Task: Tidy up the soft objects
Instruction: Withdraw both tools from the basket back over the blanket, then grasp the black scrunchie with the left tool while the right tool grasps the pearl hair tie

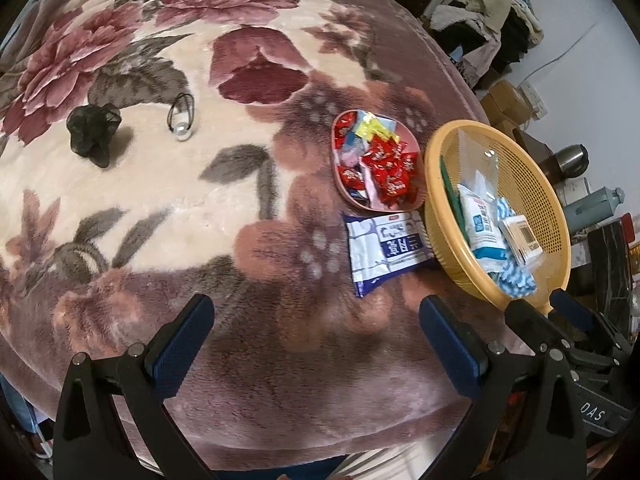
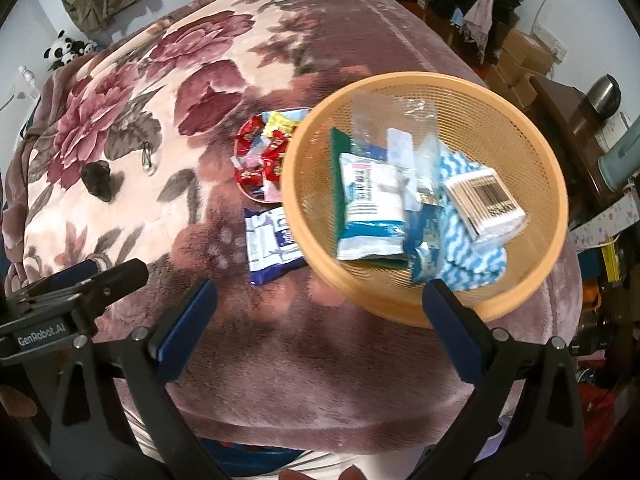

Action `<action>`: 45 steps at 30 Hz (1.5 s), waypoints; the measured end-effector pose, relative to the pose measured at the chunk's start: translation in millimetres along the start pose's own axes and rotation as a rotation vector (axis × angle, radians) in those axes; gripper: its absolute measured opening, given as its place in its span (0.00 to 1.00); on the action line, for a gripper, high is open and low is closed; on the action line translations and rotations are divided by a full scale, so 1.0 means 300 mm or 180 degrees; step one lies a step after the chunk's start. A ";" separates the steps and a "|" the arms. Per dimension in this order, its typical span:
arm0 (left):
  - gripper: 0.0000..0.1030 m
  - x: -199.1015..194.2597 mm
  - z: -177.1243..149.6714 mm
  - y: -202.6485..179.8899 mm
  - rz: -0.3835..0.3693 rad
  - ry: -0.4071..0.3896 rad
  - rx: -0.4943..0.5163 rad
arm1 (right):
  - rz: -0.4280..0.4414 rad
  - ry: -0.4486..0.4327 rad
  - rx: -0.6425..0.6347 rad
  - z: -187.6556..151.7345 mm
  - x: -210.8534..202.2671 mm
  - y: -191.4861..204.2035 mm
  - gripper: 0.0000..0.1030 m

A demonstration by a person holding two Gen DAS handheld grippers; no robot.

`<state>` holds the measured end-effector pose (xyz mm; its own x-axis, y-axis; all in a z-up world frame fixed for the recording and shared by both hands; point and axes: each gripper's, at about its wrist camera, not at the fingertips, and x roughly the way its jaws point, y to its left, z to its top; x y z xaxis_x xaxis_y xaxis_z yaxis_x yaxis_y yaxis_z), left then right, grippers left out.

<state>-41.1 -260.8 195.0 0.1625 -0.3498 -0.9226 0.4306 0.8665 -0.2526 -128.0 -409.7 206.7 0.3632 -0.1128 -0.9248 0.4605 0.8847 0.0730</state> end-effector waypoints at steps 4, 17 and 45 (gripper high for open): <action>0.99 0.003 0.008 0.042 0.0014 0.0000 -0.0064 | 0.0017 0.0028 -0.0072 0.008 0.018 0.045 1.00; 0.99 0.024 0.025 0.186 0.0056 0.0036 -0.0272 | 0.0028 0.0114 -0.0233 0.039 0.081 0.155 1.00; 0.99 0.094 0.070 0.547 0.0160 0.0111 -0.0802 | 0.0155 0.0377 -0.0660 0.111 0.273 0.465 1.00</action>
<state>52.6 -136.1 133.6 0.1454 -0.2952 -0.9443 0.1871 0.9454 -0.2667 -7.0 -310.7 153.7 0.2779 -0.0246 -0.9603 0.2641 0.9631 0.0518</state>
